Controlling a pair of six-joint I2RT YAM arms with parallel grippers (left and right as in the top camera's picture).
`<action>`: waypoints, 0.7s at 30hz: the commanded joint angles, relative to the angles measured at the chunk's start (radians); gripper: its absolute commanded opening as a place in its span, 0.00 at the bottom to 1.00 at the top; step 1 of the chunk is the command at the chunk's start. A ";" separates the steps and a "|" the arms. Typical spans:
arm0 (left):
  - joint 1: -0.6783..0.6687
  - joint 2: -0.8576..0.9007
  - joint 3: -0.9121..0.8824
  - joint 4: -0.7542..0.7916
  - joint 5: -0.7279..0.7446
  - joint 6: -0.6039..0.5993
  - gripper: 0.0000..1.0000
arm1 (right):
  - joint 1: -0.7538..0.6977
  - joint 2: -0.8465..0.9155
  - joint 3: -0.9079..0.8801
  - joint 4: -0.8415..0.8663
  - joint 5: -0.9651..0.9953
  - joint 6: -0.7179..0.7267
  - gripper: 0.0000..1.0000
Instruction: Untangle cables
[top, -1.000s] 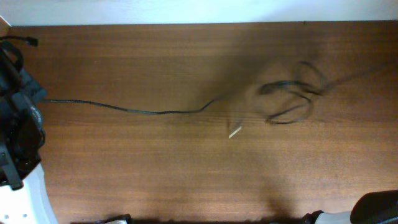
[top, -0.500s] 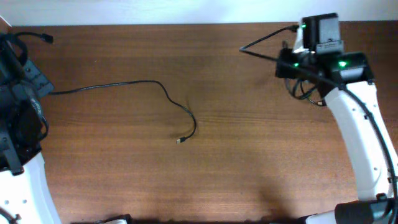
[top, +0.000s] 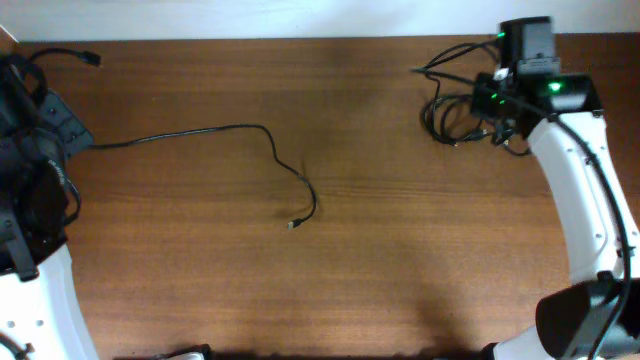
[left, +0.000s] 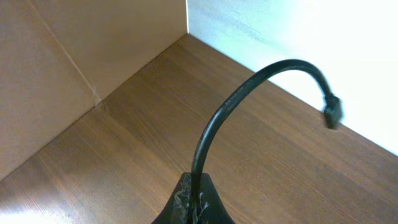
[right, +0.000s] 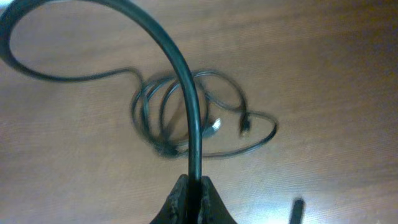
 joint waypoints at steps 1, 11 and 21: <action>0.002 -0.005 0.005 0.005 0.005 -0.006 0.00 | -0.014 0.082 0.005 0.098 -0.032 -0.080 0.04; 0.002 -0.005 0.005 0.003 0.032 -0.006 0.00 | -0.015 0.314 0.006 0.256 -0.066 -0.207 0.99; -0.145 0.404 -0.313 0.303 0.205 0.074 0.00 | -0.014 -0.020 0.006 0.204 -0.066 -0.233 0.99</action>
